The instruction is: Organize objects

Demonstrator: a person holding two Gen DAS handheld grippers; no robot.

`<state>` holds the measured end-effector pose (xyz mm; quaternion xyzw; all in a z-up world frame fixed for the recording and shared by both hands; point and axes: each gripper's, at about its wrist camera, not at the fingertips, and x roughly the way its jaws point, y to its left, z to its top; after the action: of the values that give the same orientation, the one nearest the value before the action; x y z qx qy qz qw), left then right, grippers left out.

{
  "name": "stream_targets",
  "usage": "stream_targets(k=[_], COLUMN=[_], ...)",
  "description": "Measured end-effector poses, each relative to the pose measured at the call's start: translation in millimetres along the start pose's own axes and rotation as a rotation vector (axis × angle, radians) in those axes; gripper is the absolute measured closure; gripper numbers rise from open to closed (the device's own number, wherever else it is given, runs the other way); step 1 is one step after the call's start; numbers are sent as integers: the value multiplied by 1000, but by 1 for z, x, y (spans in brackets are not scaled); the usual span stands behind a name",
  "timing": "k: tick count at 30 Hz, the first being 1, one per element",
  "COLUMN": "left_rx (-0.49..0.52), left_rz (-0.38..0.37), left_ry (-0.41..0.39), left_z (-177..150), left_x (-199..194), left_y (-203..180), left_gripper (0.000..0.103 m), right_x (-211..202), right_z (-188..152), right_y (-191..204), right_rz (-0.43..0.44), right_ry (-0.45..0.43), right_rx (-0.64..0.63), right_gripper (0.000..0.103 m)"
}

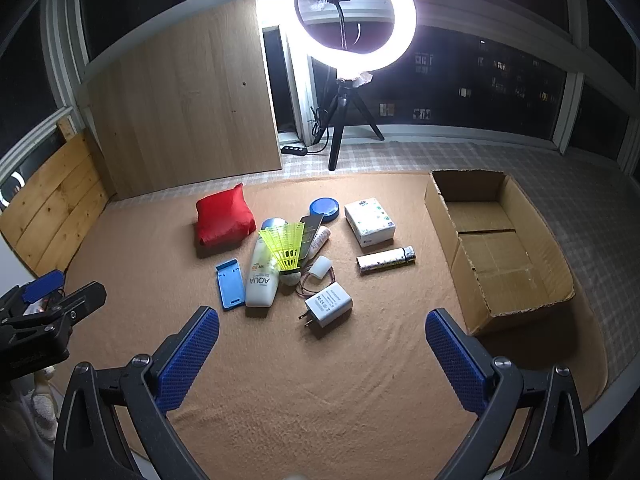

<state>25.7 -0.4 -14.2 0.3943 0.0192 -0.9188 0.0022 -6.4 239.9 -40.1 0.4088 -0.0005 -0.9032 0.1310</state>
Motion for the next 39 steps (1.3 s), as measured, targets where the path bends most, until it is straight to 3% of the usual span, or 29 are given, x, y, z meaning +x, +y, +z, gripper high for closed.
stream_targets(k=[39], left_rx=[7], left_rz=[-8], left_ry=[11], left_z=[4], left_x=[10], left_y=[-3], left_gripper=[0], right_x=[9], right_z=[1], right_y=[-5], right_rz=[-6], right_ry=[22], right_rx=[6], right_gripper=[1])
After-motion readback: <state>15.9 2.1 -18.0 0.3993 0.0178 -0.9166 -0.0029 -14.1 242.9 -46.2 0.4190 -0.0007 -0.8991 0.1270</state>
